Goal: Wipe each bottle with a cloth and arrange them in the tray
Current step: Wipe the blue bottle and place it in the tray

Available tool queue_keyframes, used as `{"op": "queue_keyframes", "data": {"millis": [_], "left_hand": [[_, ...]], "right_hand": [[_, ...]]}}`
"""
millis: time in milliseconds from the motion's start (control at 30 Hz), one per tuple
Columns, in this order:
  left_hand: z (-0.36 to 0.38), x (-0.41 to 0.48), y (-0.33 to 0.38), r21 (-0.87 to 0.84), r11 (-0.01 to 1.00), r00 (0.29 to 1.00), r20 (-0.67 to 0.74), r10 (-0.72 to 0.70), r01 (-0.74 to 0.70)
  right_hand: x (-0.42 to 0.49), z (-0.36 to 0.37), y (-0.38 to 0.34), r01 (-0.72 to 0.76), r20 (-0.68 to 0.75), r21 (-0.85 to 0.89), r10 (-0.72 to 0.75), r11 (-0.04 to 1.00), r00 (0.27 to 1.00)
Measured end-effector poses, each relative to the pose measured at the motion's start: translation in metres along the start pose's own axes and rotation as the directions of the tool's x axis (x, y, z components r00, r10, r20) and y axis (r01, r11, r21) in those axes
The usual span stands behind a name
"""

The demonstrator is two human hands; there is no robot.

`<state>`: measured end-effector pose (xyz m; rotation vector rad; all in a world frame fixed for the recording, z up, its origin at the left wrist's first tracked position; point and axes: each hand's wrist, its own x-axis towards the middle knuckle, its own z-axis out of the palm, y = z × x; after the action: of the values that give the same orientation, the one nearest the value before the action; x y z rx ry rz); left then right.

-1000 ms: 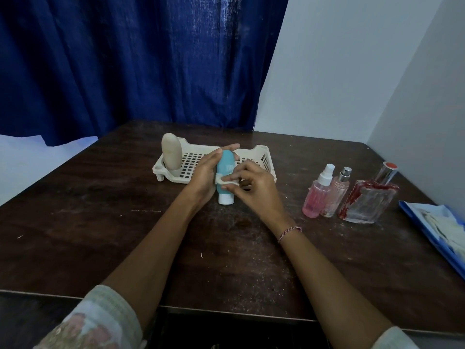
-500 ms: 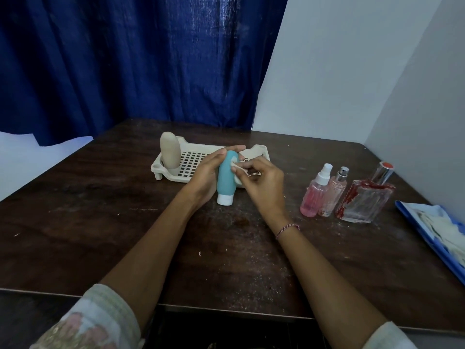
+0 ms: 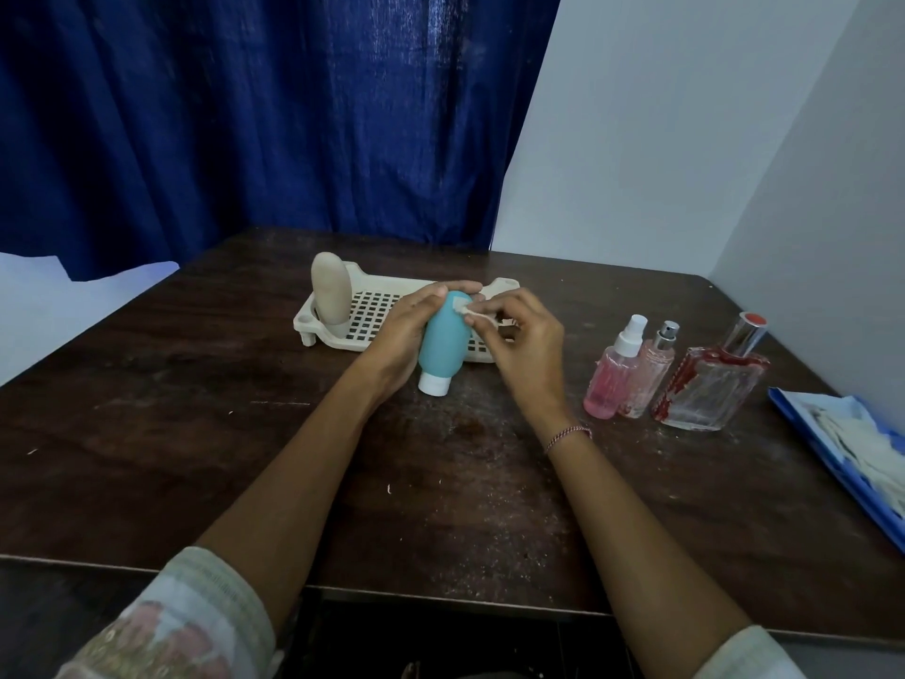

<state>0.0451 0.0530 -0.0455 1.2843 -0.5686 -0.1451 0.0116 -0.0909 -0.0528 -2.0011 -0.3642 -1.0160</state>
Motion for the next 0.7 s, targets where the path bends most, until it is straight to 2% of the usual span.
{"op": "queue_keyframes", "data": {"millis": [100,200,300,400,500,567,633,700], "left_hand": [[-0.006,0.002,-0.001,0.070,0.997,0.997,-0.068,0.045,-0.041],[-0.011,0.002,-0.003,0.154,0.986,0.988,-0.132,0.082,-0.061],[-0.011,0.003,-0.003,0.181,0.982,0.987,-0.140,0.085,-0.059],[-0.013,0.004,-0.003,0.152,0.987,0.989,-0.131,0.070,-0.049],[-0.009,0.004,-0.002,0.089,0.995,0.994,-0.097,0.049,-0.041],[-0.006,0.005,-0.001,0.076,0.996,0.995,-0.088,0.042,-0.036],[-0.006,0.005,-0.001,0.079,0.996,0.995,-0.080,0.053,-0.047],[-0.008,0.005,-0.002,0.078,0.995,0.994,-0.079,0.073,-0.067]], "right_hand": [[0.001,-0.002,0.002,0.012,0.167,0.039,-0.019,0.999,0.986],[0.001,-0.006,0.000,-0.034,0.381,0.064,0.008,0.997,0.925],[0.002,-0.010,-0.002,-0.020,0.473,0.041,-0.001,0.999,0.881],[0.003,-0.009,-0.005,0.038,0.394,0.027,-0.045,0.999,0.918],[0.002,-0.004,-0.009,0.063,0.113,0.014,-0.064,0.998,0.991],[0.003,-0.003,-0.007,0.047,-0.034,-0.002,-0.047,0.999,0.998],[0.004,-0.003,-0.006,0.035,-0.046,0.021,-0.034,0.999,0.998],[0.002,-0.003,-0.008,0.025,0.057,0.088,-0.030,0.996,0.998]]}}
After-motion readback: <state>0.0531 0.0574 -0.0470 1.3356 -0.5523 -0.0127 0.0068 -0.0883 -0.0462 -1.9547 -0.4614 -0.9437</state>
